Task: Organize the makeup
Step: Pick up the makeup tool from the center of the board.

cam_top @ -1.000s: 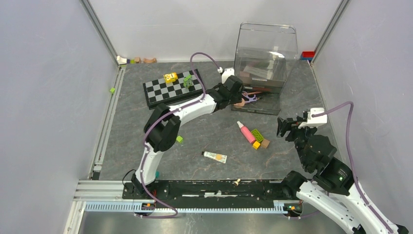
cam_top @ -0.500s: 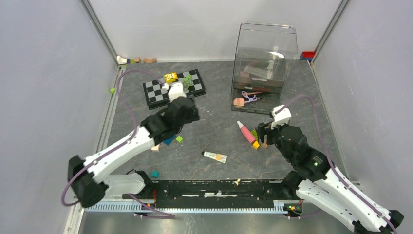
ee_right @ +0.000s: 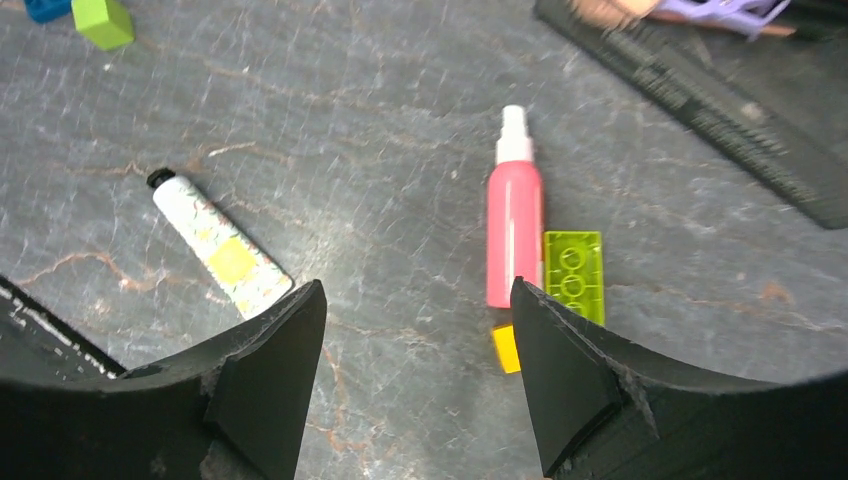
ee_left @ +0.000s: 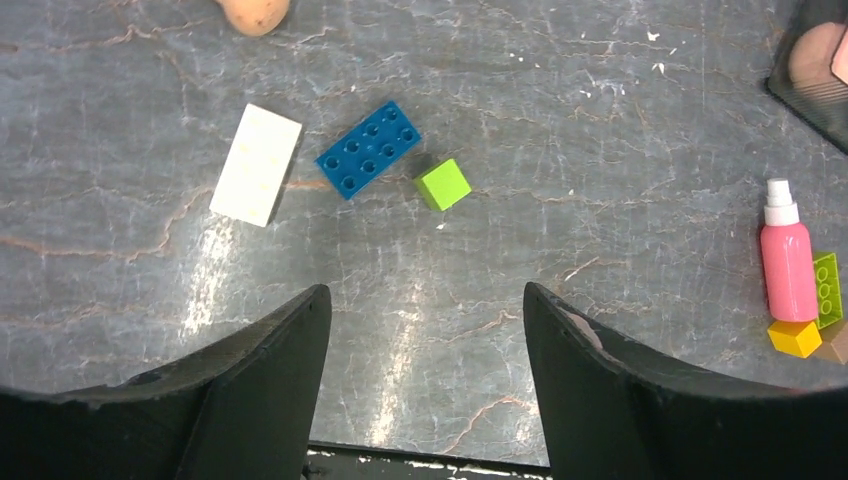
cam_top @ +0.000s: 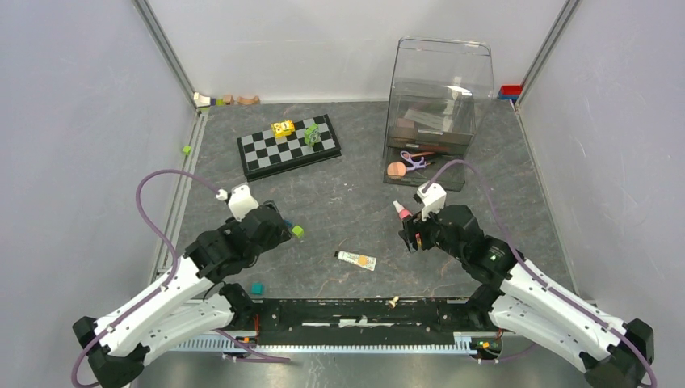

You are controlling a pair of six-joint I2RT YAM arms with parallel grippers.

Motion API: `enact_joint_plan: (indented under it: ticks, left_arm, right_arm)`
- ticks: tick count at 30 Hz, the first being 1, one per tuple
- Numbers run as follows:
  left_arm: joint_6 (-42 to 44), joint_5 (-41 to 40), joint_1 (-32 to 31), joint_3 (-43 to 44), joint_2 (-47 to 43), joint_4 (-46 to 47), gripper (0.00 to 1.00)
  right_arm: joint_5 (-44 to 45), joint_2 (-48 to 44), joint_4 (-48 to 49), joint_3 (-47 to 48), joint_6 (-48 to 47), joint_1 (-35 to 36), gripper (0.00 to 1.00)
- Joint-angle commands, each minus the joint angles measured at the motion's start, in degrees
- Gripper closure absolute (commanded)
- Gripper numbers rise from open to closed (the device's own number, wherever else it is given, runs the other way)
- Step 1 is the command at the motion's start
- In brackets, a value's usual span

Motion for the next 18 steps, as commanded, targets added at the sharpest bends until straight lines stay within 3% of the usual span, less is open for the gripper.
enact_joint_plan:
  ticks: [1,8,14,18]
  left_arm:
    - [-6.75,-2.92,-0.14,-0.71,-1.31,-4.73,0.21]
    - [-3.54,-4.19,1.59,3.36,8.32,-4.37,0.04]
    - [9.63,11.75,23.63,4.83,9.58,10.74,0.05]
    - [13.05,12.9,30.56,8.72,18.29,11.44,0.03]
  right_arm:
    - [-4.85,1.75,2.89,-1.81,1.46,0.22,0.26]
    - [-1.94,4.89,0.69,-1.12,2.38,0.22,0.25]
    - [0.81,9.35,-5.04,3.69,3.33,0.18,0.24]
    - [1.88,6.78,-5.21,3.44,5.48,0.13,0.24]
